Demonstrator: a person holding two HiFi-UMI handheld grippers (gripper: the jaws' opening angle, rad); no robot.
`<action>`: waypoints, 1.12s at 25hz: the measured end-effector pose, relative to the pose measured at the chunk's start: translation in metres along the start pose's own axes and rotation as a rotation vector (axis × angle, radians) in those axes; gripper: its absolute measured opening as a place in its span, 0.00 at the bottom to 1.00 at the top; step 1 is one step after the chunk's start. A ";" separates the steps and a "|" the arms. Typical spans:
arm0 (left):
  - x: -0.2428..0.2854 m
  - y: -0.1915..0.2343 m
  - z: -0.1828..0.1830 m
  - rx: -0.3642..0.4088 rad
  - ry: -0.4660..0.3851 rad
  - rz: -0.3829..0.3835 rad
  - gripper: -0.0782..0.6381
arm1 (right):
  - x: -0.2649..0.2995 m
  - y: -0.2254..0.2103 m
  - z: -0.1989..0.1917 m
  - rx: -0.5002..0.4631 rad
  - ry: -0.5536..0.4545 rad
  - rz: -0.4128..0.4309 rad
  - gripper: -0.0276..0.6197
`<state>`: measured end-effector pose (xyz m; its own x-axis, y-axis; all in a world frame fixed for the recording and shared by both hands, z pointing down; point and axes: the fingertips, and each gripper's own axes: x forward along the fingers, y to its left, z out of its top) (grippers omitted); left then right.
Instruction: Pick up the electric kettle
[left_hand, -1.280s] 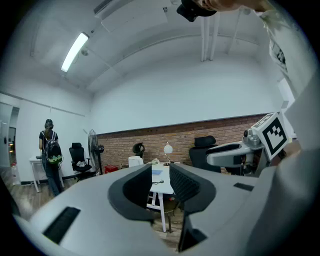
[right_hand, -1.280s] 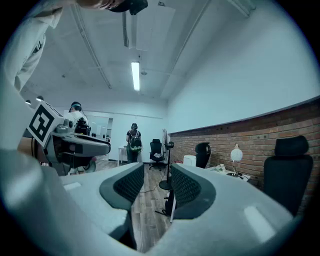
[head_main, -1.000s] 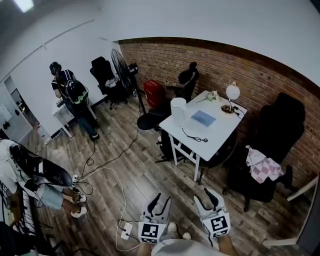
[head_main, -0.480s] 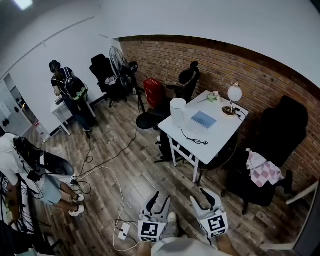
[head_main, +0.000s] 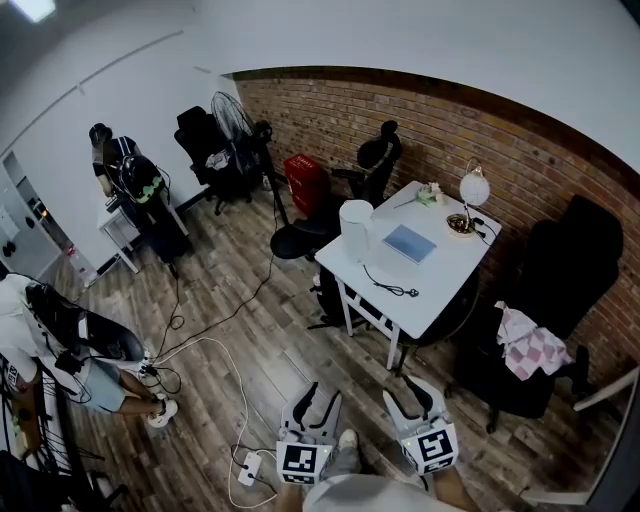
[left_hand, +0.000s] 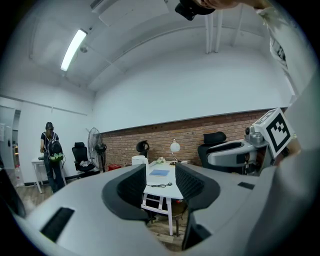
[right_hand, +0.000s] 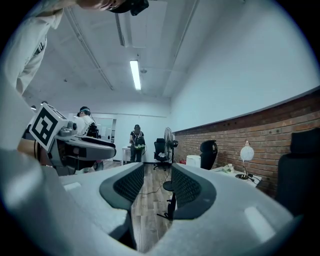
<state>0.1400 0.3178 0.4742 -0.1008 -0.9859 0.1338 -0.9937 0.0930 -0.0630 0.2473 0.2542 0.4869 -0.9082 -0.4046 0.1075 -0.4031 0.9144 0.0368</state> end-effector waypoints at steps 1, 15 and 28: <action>0.005 0.005 0.000 -0.001 0.002 0.000 0.37 | 0.007 -0.003 0.001 0.001 0.001 0.000 0.31; 0.072 0.068 0.003 -0.008 0.017 -0.019 0.37 | 0.092 -0.029 0.005 0.004 0.034 -0.021 0.31; 0.120 0.122 0.004 -0.011 0.008 -0.080 0.37 | 0.155 -0.041 0.010 0.003 0.065 -0.079 0.31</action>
<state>0.0071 0.2099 0.4782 -0.0212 -0.9891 0.1460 -0.9990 0.0153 -0.0411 0.1222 0.1545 0.4922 -0.8644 -0.4739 0.1681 -0.4735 0.8796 0.0449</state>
